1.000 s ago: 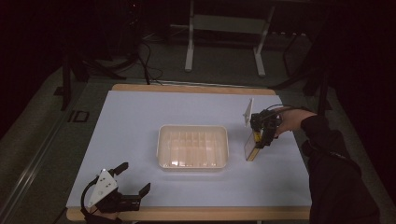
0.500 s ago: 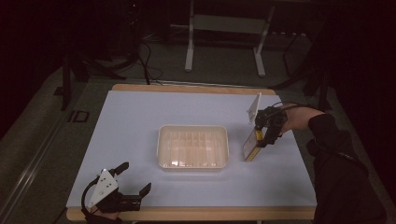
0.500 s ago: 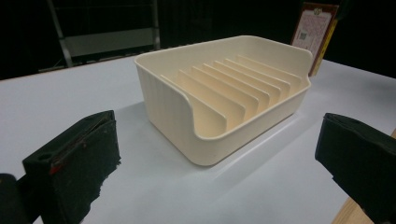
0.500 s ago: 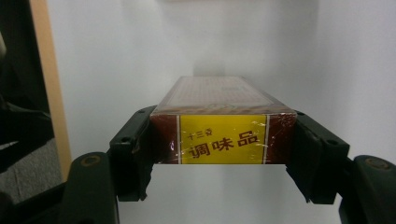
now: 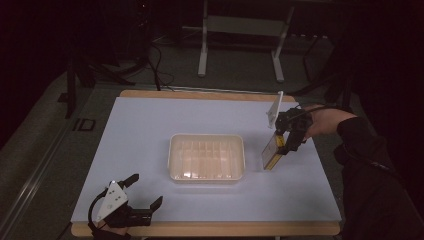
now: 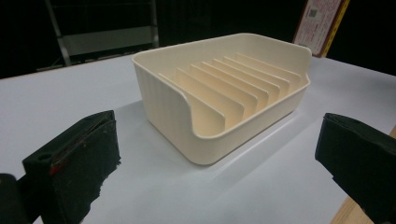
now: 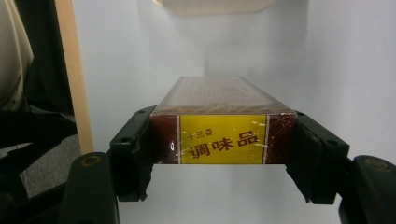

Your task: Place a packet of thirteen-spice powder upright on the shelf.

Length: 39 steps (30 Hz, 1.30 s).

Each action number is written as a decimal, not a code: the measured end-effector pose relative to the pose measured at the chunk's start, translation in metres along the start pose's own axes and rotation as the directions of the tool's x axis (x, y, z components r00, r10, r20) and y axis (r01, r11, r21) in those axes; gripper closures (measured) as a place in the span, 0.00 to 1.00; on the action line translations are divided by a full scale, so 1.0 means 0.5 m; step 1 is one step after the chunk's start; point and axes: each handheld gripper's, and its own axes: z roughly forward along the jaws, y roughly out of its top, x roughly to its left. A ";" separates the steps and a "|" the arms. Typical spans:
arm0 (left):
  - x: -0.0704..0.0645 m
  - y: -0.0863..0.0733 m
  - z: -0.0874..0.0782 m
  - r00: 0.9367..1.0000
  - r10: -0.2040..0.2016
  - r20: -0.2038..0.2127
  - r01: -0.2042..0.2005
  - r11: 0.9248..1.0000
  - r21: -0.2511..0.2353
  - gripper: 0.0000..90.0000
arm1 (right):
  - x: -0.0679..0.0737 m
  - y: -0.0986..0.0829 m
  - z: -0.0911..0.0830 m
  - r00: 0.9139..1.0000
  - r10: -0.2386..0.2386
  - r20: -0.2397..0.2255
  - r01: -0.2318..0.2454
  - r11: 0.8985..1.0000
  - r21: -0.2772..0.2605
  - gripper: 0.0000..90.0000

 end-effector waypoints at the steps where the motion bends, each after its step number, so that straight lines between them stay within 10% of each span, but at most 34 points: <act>1: 0.000 0.000 0.000 1.000 0.000 0.000 0.000 1.000 -0.001 0.00 | 0.002 0.002 -0.005 1.000 0.003 0.001 -0.003 1.000 -0.001 0.35; 39: -0.008 -0.001 0.001 0.998 0.055 -0.014 -0.055 0.998 -0.018 0.00 | 0.015 0.149 -0.044 0.998 -0.068 0.000 0.068 0.997 -0.048 0.35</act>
